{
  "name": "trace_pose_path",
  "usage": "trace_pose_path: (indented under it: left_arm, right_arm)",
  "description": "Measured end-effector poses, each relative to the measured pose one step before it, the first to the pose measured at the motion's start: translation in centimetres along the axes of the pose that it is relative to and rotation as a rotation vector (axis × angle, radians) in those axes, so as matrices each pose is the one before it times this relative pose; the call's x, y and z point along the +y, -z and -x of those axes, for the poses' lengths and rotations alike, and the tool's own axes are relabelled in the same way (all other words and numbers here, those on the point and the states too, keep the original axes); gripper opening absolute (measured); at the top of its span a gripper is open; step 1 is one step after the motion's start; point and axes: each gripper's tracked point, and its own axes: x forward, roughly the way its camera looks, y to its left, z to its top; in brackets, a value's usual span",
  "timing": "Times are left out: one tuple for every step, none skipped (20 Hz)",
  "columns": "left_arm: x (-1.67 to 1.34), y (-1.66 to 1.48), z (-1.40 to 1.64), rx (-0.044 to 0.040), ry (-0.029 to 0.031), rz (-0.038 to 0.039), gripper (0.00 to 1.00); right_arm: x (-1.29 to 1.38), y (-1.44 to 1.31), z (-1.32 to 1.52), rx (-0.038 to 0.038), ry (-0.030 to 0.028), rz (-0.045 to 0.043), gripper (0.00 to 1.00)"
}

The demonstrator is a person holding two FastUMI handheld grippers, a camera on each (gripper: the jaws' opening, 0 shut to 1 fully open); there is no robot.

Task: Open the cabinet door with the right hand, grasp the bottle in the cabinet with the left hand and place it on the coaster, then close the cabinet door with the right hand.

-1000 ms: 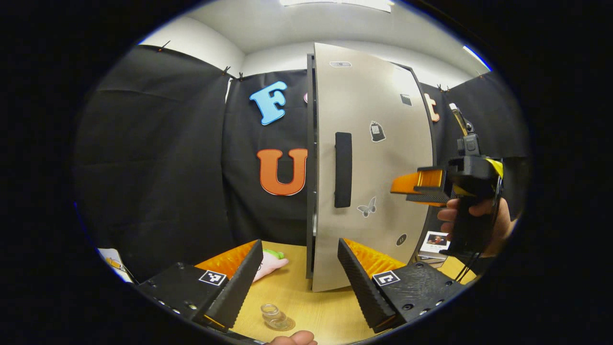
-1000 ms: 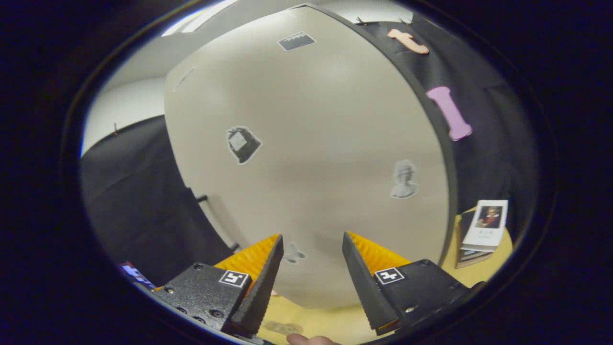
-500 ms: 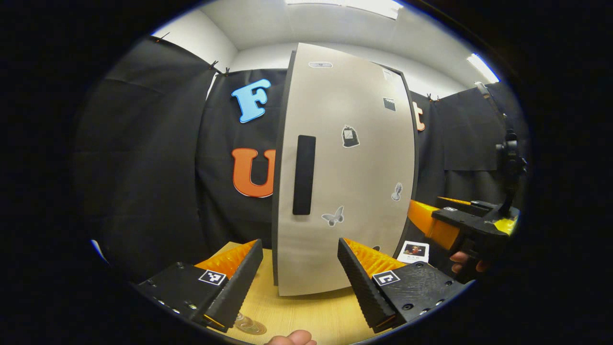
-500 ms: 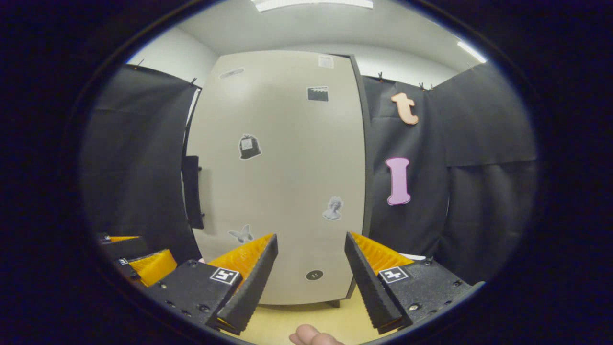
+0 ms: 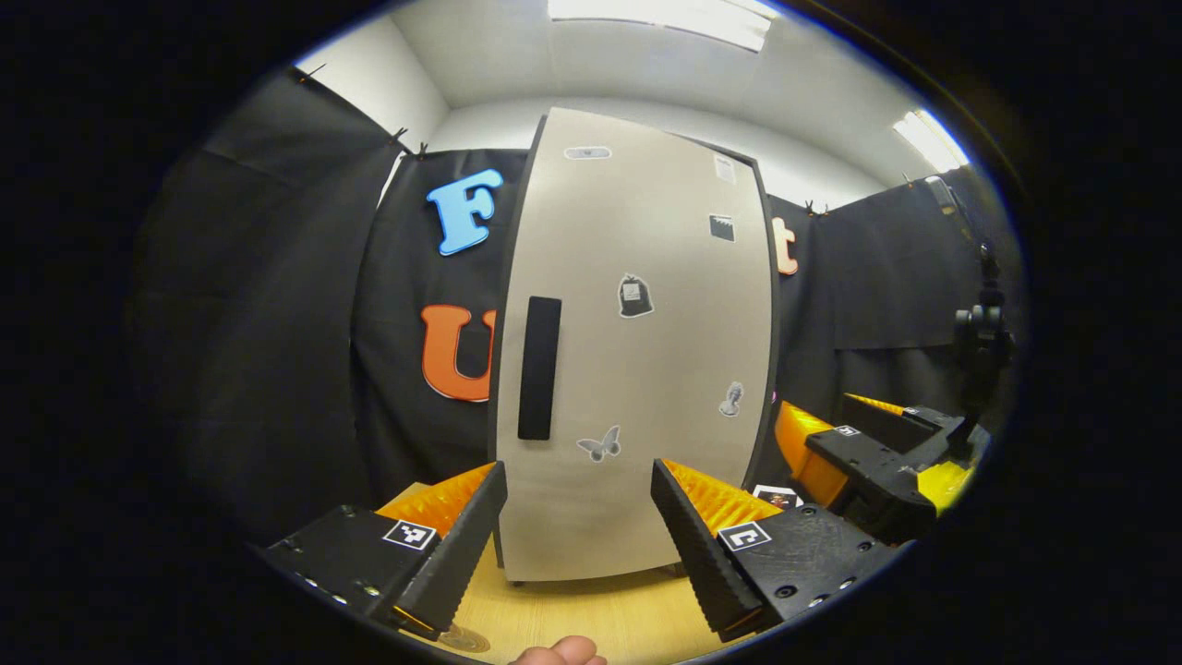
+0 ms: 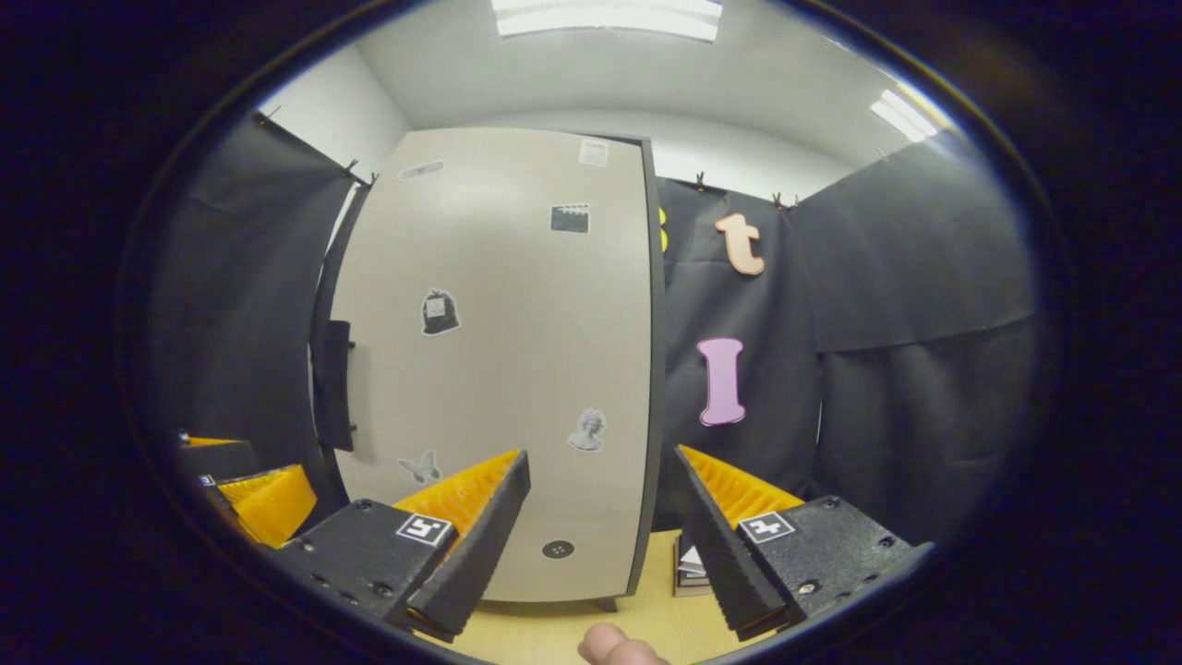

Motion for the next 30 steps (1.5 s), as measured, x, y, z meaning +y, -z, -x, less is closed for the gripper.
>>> trace_pose_path:
  left_arm:
    - [0.046, -0.444, 0.220, -0.01475, 0.00581, -0.00915, 0.95]
    - [-0.192, -0.009, -0.022, -0.00494, 0.00905, 0.00004, 0.95]
    - [-0.071, 0.064, 0.109, 0.00105, 0.00875, 0.00301, 0.95]
    - [0.082, 0.214, 0.070, 0.00328, 0.00139, 0.00324, 0.95]
    - [0.151, -0.059, 0.241, -0.00108, 0.00017, 0.00423, 0.95]
    - [0.145, -0.161, 0.098, -0.00058, -0.00382, 0.00245, 0.95]
    - [0.164, 0.037, 0.120, 0.00016, -0.00305, 0.00266, 0.95]
    - [0.189, 0.116, 0.163, 0.00319, -0.00393, 0.00580, 0.95]
    - [0.213, 0.138, 0.101, 0.00375, -0.00610, 0.00681, 0.95]
    - [0.139, 0.069, 0.040, 0.00249, -0.00462, 0.00742, 0.95]
    - [0.186, 0.050, 0.125, 0.00112, -0.00562, 0.00563, 0.95]
    - [0.087, -0.026, 0.039, -0.00039, -0.00372, 0.00354, 0.95]
    - [0.095, 0.022, 0.050, -0.00290, -0.00286, 0.00259, 0.95]
    - [0.065, 0.025, -0.053, -0.00049, -0.00057, 0.00072, 0.95]
    - [0.019, 0.051, -0.010, 0.00253, -0.00007, 0.00002, 0.95]
    - [0.048, 0.070, 0.030, 0.00150, -0.00055, 0.00078, 0.95]
    - [0.061, 0.127, 0.011, 0.00097, 0.00059, 0.00175, 0.95]
    - [0.157, 0.055, -0.071, 0.00056, -0.00307, -0.00088, 0.95]
    - [0.202, 0.031, -0.011, 0.00037, -0.00400, -0.00214, 0.95]
    - [0.068, 0.050, -0.116, 0.00064, -0.00246, 0.00049, 0.95]
    - [0.131, 0.037, -0.103, -0.00009, -0.00155, 0.00126, 0.95]
    - [0.099, 0.055, -0.143, -0.00040, -0.00194, 0.00069, 0.95]
    - [0.018, 0.014, -0.054, 0.00135, 0.00008, 0.00032, 0.95]
    - [-0.012, -0.012, 0.002, 0.00030, 0.00214, 0.00039, 0.95]
    - [-0.198, 0.112, -0.078, 0.00058, 0.00902, -0.00022, 0.95]
    - [-0.185, -0.101, -0.132, -0.00118, 0.00418, -0.00635, 0.95]
    - [0.063, -0.070, -0.068, -0.00010, -0.00022, -0.01026, 0.95]
    - [-0.168, 0.225, -0.076, 0.00098, 0.00717, -0.00646, 0.95]
    - [-0.041, 0.054, -0.050, -0.00044, 0.00244, -0.00370, 0.95]
    - [0.011, -0.147, -0.029, -0.00506, 0.00153, -0.00194, 0.95]
  right_arm:
    - [0.402, -0.139, -0.122, -0.00993, -0.01186, -0.00024, 0.98]
    - [0.054, -0.238, 0.017, -0.01030, -0.00155, 0.00592, 0.98]
    - [0.082, -0.277, 0.121, -0.01066, -0.00194, 0.00280, 0.98]
    - [0.182, -0.055, 0.034, -0.00181, -0.00436, -0.00042, 0.98]
    - [0.282, 0.143, 0.065, 0.00243, -0.00780, -0.00370, 0.98]
    - [0.324, 0.117, 0.069, 0.00507, -0.00912, -0.00183, 0.98]
    - [0.248, 0.178, 0.016, 0.00679, -0.00744, 0.00345, 0.98]
    - [0.113, 0.141, 0.015, 0.00745, -0.00322, 0.00670, 0.98]
    - [0.099, 0.115, 0.067, 0.00322, -0.00214, 0.00392, 0.98]
    - [0.045, 0.003, -0.002, -0.00042, -0.00293, -0.00225, 0.98]
    - [0.088, 0.024, 0.076, 0.00244, -0.00438, -0.00272, 0.98]
    - [-0.008, 0.097, 0.053, 0.00422, -0.00103, 0.00136, 0.98]
    - [0.005, 0.087, -0.008, 0.00298, -0.00020, 0.00345, 0.98]
    - [0.049, 0.089, -0.093, 0.00254, -0.00189, 0.00351, 0.98]
    - [0.134, 0.159, -0.054, 0.00429, -0.00185, 0.00376, 0.98]
    - [0.121, 0.155, -0.108, 0.00462, -0.00282, 0.00197, 0.98]
    - [0.177, 0.080, -0.022, 0.00277, -0.00421, -0.00023, 0.98]
    - [0.079, 0.058, -0.047, 0.00223, -0.00054, -0.00086, 0.98]
    - [-0.050, 0.041, -0.079, 0.00201, 0.00318, 0.00109, 0.98]
    - [0.031, -0.118, -0.067, -0.00269, -0.00116, -0.00060, 0.98]
    - [0.057, -0.067, -0.114, -0.00222, -0.00093, -0.00146, 0.98]
    - [-0.011, -0.036, -0.047, -0.00100, 0.00115, -0.00099, 0.98]
    - [0.073, -0.035, -0.146, 0.00096, -0.00011, 0.00069, 0.98]
    - [-0.054, 0.077, -0.063, 0.00299, 0.00241, 0.00270, 0.98]
    - [-0.028, 0.072, 0.052, -0.00103, 0.00138, 0.00287, 0.98]
    - [-0.059, -0.132, 0.009, -0.00664, 0.00149, 0.00216, 0.98]
    - [-0.148, -0.085, -0.004, -0.00499, 0.00401, 0.00124, 0.98]
    - [-0.082, -0.013, 0.003, -0.00094, 0.00365, -0.00089, 0.98]
    - [0.028, 0.085, 0.042, 0.00369, 0.00109, -0.00158, 0.98]
    - [0.144, 0.096, 0.020, 0.00456, -0.00533, -0.00065, 0.98]
